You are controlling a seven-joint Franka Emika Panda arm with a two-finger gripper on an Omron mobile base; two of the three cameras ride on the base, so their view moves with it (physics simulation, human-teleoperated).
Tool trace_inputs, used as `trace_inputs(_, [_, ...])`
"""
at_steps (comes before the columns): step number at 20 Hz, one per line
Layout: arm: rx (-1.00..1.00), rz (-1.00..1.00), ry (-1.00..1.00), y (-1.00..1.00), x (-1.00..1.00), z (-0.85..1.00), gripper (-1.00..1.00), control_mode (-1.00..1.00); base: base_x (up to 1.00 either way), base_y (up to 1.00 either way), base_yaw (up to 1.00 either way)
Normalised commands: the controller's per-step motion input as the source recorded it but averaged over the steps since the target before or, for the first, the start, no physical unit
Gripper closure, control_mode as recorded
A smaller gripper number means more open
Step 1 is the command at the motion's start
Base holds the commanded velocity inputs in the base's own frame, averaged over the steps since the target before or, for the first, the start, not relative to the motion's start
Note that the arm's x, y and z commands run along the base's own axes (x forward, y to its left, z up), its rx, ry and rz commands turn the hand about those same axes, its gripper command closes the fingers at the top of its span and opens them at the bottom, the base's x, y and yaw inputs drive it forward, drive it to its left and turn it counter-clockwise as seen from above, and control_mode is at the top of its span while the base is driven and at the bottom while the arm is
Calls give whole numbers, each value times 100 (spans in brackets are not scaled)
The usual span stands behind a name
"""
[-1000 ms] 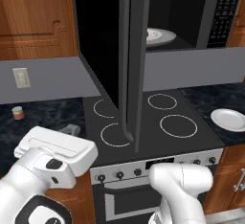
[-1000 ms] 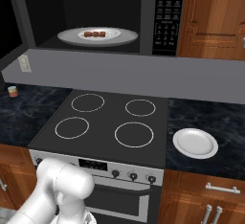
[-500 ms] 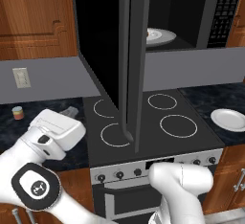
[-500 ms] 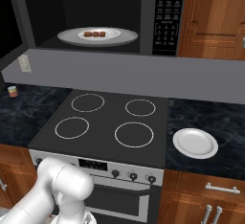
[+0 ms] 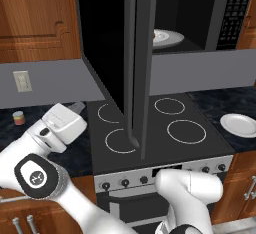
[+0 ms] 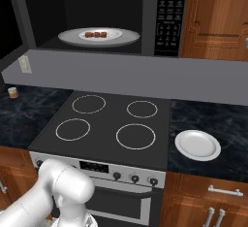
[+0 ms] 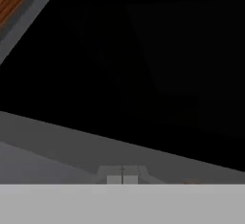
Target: Pick the kebab skewer from the counter and place it in the microwave. Then turn on the microwave.
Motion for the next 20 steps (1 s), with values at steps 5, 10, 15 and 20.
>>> trace_inputs(5, [-2,-6,0,-44,12,16,100,-100,0,0,0])
trace_inputs(10, [0,0,0,-59,10,6,100,-100,0,0,0])
trace_inputs(15, [0,0,0,-58,11,2,100,-100,0,0,0])
trace_inputs(20, [0,0,0,-56,14,4,100,-100,0,0,0])
